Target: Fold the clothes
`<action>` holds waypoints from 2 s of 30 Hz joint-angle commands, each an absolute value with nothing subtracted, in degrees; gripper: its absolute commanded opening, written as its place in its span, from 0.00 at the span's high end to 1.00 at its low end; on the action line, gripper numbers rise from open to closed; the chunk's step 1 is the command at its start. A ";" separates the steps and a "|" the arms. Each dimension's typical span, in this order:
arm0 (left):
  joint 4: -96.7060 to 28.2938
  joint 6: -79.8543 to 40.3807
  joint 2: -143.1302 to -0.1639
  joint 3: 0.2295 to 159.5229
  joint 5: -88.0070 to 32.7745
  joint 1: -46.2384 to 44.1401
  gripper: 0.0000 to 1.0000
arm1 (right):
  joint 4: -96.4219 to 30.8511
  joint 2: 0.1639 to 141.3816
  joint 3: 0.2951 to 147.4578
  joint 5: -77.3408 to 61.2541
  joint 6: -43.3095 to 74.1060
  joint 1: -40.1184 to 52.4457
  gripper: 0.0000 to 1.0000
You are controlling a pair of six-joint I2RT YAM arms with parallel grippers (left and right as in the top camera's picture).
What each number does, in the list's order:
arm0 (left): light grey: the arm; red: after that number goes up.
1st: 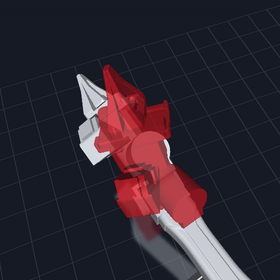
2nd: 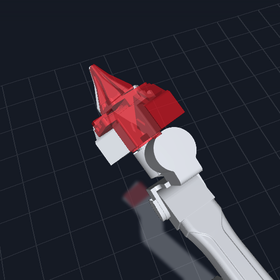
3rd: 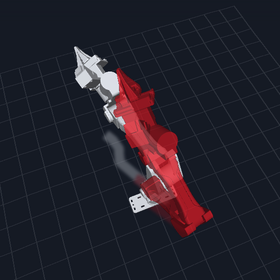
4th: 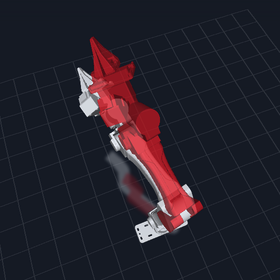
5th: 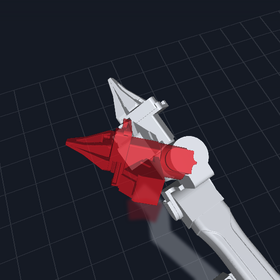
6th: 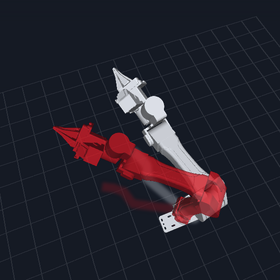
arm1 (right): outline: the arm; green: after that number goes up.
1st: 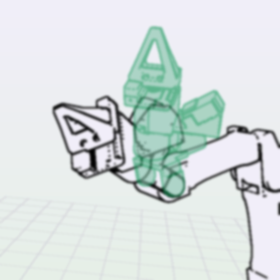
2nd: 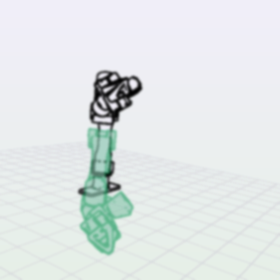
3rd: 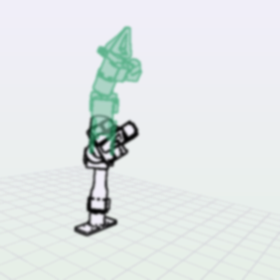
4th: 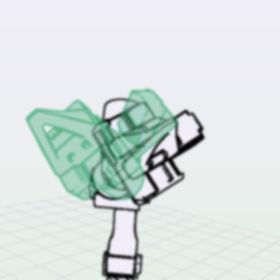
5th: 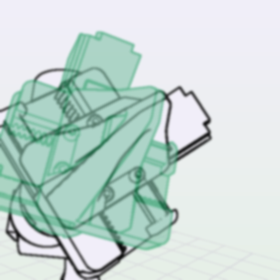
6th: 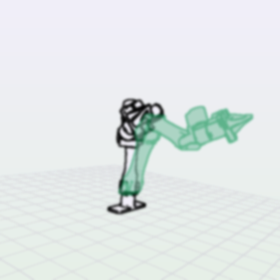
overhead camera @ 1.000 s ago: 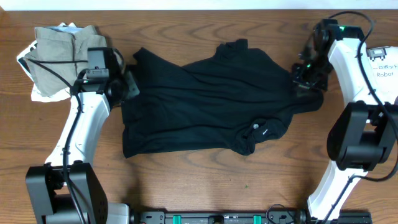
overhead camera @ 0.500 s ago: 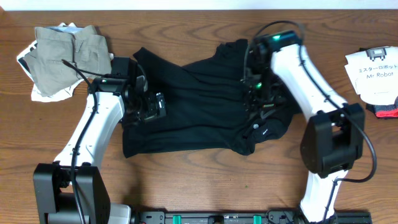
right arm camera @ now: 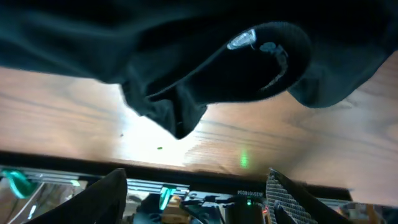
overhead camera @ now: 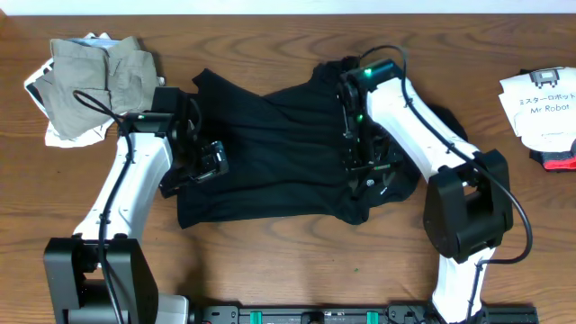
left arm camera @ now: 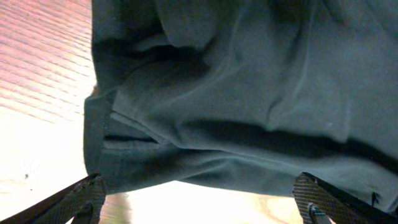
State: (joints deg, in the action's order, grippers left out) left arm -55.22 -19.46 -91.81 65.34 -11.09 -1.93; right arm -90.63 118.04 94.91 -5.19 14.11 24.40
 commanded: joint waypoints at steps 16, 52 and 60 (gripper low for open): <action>-55.02 -14.39 -91.64 64.95 -7.57 -1.76 0.02 | -86.04 109.06 84.33 -4.51 25.36 28.93 0.29; -56.77 -14.41 -91.64 63.99 -7.42 3.57 0.02 | -58.17 105.10 62.43 -4.49 37.74 32.27 0.51; -56.80 -14.39 -91.64 63.99 -7.42 3.57 0.02 | -56.05 105.10 62.43 -3.11 38.79 32.21 0.57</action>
